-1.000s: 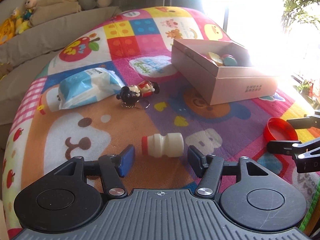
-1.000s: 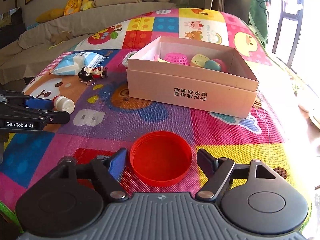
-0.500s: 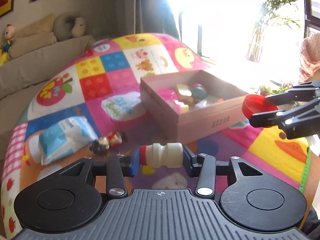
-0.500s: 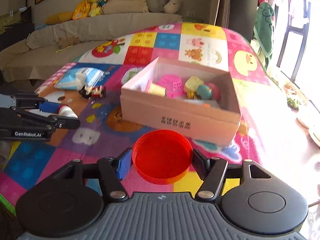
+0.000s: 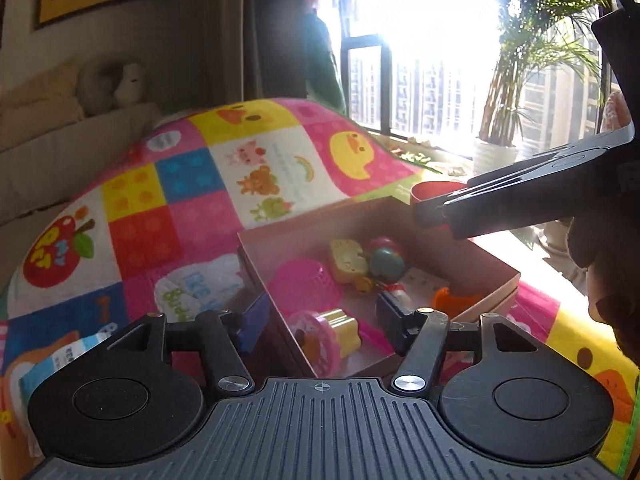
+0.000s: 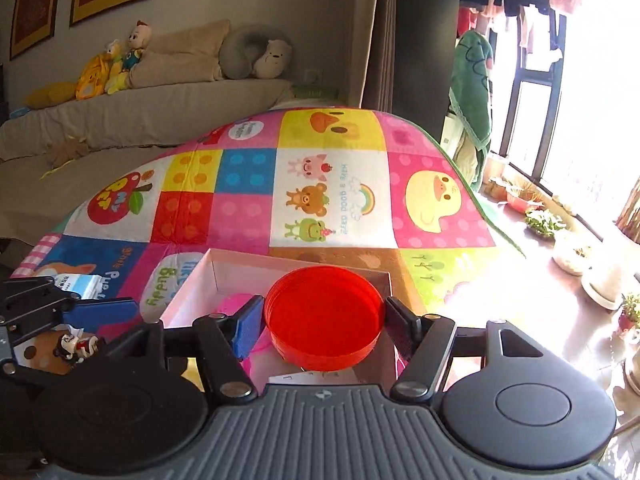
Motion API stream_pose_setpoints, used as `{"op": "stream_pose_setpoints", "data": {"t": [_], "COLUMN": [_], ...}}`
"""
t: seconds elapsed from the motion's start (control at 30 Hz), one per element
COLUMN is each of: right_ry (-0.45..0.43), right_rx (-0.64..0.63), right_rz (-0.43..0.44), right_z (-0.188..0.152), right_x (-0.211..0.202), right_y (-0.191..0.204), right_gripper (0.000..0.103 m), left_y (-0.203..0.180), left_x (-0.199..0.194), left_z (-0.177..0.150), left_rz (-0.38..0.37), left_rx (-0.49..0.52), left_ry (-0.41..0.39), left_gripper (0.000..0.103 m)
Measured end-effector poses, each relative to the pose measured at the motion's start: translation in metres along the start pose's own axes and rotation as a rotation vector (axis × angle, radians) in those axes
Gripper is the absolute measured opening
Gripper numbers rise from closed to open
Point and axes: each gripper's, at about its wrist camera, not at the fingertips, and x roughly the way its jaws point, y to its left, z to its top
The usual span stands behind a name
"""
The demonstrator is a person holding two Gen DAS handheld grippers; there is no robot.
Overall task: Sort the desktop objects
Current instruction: 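Lower the white bottle and red lid into the pink box and open both grippers, then grasp the red-clothed boy figure keychain with the right gripper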
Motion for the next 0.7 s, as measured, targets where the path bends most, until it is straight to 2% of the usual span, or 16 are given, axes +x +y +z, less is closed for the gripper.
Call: {"op": "stream_pose_setpoints", "data": {"t": [0.13,0.23,0.33,0.4,0.53,0.7], "right_ry": [-0.007,-0.049,-0.100,-0.108,-0.049,0.106], "right_rx": [-0.039,-0.114,-0.215,-0.271,-0.324,-0.233], "right_rz": [-0.017,0.010,0.098,0.202,0.346,0.342], "right_z": [-0.018,-0.023,-0.025,-0.025,-0.028,-0.026], "right_x": [-0.014,-0.030,-0.044,-0.048,-0.030,0.027], "right_y": [0.010,0.035,0.077,0.112,0.172,0.211], "right_gripper": [0.065,0.071,0.074,0.077,0.083,0.085], "left_y": [0.034,0.071,0.100,0.115,0.123,0.119], "left_x": [-0.034,-0.061,-0.079,-0.091,-0.099,-0.098], "left_z": [-0.040,-0.071,-0.093,-0.108,-0.120,-0.122], "left_rz": [0.083,0.195,0.303,0.349,0.373,0.370], "left_rx": [-0.040,-0.134,-0.227,-0.279,-0.304,-0.308], "left_ry": [0.044,0.109,0.170,0.205,0.215,0.204], "left_gripper": [0.081,0.087,0.094,0.096,0.097,0.100]}}
